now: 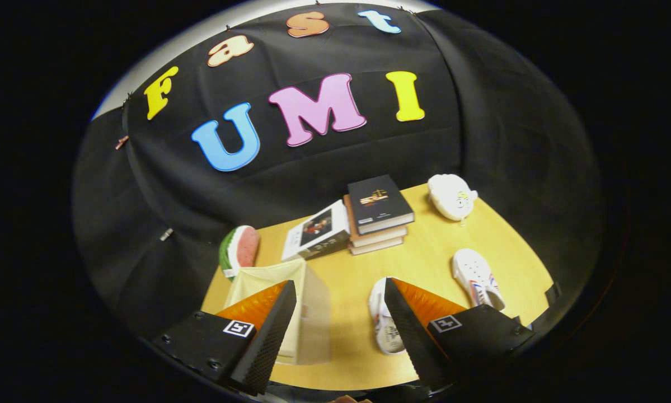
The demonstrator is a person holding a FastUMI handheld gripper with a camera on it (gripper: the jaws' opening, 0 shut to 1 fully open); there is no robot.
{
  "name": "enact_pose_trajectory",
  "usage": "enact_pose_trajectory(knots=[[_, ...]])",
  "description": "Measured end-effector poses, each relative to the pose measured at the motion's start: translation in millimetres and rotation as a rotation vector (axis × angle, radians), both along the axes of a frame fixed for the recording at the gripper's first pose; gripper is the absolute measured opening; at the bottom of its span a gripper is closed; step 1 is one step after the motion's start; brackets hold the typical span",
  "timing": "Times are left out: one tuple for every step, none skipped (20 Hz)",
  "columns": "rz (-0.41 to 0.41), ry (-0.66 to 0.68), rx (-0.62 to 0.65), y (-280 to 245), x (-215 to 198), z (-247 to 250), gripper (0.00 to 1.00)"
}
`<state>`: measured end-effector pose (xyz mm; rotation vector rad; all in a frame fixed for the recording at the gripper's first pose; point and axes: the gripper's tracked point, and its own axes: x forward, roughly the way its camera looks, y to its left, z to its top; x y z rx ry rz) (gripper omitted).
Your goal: Open the storage box then place both shoes into the box .Put the left shoe in first, then the right shoe, with the right side of both shoes facing outward in a uniform manner.
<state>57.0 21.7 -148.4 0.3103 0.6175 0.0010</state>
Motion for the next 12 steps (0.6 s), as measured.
enact_pose_trajectory(knots=[[-0.007, 0.016, -0.039, -13.7, -4.2, -11.6, 0.98], [-0.002, 0.033, -0.073, -23.2, -7.1, -23.1, 0.98], [0.009, 0.055, -0.112, -31.0, -11.4, -37.9, 0.98], [0.026, 0.079, -0.152, -37.6, -14.1, -54.0, 0.98], [0.048, 0.108, -0.181, -42.2, -18.2, -68.4, 0.98], [0.075, 0.136, -0.203, -44.9, -21.6, -83.9, 0.98], [0.099, 0.167, -0.222, -49.2, -26.1, -97.8, 0.98], [0.12, 0.195, -0.237, -50.9, -28.4, -112.4, 0.99], [0.141, 0.225, -0.25, -51.1, -30.0, -128.1, 0.99], [0.161, 0.254, -0.257, -51.6, -30.9, -142.2, 0.99], [0.185, 0.277, -0.257, -49.3, -29.6, -156.2, 0.99], [0.21, 0.303, -0.262, -48.7, -28.8, -170.0, 0.99]])
